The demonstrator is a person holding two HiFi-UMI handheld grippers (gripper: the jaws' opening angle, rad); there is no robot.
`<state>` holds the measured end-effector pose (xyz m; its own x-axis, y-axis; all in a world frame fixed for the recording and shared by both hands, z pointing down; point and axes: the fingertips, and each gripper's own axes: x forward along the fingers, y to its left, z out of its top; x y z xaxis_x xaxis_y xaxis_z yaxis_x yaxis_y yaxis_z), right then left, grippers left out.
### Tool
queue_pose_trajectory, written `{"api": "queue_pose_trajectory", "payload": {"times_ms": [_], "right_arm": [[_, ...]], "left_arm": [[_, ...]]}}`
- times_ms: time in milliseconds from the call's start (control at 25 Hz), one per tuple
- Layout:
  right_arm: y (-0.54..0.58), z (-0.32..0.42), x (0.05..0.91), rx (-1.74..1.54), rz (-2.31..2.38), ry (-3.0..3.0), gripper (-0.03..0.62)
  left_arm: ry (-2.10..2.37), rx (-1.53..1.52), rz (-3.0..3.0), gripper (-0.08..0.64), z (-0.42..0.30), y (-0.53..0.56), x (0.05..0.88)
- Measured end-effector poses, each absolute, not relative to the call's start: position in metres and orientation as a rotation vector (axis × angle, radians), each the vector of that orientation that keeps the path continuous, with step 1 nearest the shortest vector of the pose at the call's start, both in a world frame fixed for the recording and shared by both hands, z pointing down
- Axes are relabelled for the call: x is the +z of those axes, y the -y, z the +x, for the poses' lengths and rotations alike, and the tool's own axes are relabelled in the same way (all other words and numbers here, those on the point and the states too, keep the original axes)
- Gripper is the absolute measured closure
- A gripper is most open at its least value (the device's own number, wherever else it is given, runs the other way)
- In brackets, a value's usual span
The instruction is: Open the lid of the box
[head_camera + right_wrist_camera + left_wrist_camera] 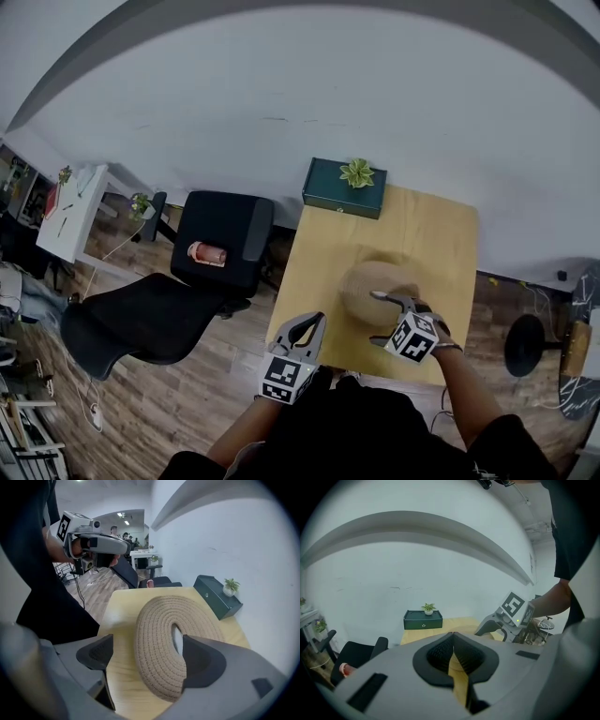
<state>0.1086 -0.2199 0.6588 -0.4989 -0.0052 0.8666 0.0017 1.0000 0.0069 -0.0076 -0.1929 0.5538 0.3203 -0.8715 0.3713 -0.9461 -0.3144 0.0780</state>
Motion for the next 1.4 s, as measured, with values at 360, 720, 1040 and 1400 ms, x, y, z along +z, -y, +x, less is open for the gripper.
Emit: {"api": "queue_pose_trajectory", "payload": {"times_ms": [360,720,1040,1400], "right_arm": [[0.223,0.095,0.681,0.029,-0.119,1.985,0.115],[0.217,0.092,0.694,0.023,-0.224,1.883,0.123],[0.227,0.091,0.695,0.016,-0.171,1.876,0.229],[0.227,0.089,0.696,0.018,-0.155,1.87,0.242]], "left_arm": [[1.627,0.307,2.318,0.541,-0.009,0.198,0.55],[1.633,0.291,2.261,0.541,-0.03,0.192,0.56],[1.631,0.291,2.269,0.541,-0.033,0.194,0.559],[1.607,0.291,2.288,0.541,-0.034,0.194,0.563]]}}
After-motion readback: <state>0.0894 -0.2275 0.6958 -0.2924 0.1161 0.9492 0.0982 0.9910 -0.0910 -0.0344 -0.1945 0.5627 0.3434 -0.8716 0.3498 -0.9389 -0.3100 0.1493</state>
